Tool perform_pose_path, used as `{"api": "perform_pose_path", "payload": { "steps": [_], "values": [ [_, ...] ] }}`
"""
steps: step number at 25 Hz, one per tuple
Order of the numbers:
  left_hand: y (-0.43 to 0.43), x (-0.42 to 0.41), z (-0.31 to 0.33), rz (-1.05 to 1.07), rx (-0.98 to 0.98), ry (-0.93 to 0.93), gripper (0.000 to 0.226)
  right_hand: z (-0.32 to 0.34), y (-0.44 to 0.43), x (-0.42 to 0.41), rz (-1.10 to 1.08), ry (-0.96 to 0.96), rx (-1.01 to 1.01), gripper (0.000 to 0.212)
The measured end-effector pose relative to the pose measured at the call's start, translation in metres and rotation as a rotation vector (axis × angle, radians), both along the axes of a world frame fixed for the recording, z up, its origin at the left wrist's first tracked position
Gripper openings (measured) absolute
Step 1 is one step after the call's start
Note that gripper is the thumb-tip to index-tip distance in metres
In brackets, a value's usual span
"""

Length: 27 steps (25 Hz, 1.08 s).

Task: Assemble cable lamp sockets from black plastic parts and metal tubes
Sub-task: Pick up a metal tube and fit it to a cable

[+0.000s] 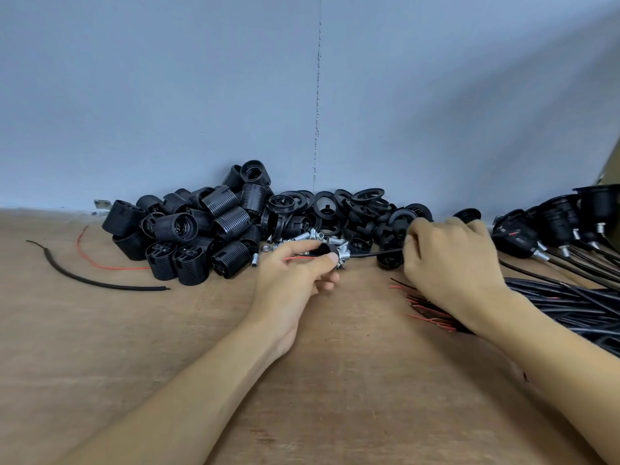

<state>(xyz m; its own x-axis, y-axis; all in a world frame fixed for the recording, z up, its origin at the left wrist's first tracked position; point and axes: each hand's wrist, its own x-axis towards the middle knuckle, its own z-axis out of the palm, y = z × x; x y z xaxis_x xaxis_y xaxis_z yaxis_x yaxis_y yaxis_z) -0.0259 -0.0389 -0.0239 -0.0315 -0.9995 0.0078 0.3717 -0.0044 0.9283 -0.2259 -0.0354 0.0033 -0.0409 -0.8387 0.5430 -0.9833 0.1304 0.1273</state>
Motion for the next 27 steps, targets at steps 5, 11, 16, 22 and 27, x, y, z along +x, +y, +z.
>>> {"api": "perform_pose_path", "payload": {
  "steps": [5,11,16,22,27],
  "values": [
    [0.006,-0.001,-0.005,-0.038,-0.177,-0.408,0.029,0.005,-0.003,-0.008,-0.112,0.05,0.129,0.02],
    [0.006,-0.002,-0.011,-0.099,-0.318,-0.692,0.033,-0.007,0.006,0.022,0.588,-0.347,0.097,0.034],
    [-0.005,0.014,-0.011,-0.156,-0.277,-0.605,0.043,-0.025,0.007,0.031,0.747,-0.476,0.289,0.043],
    [-0.005,0.012,-0.003,0.21,-0.424,-0.843,0.031,-0.03,0.008,0.029,0.713,-0.436,0.23,0.037],
    [-0.016,0.035,0.002,0.706,-0.491,-1.295,0.033,-0.027,0.011,0.031,0.705,-0.372,0.253,0.042]
  ]
}}
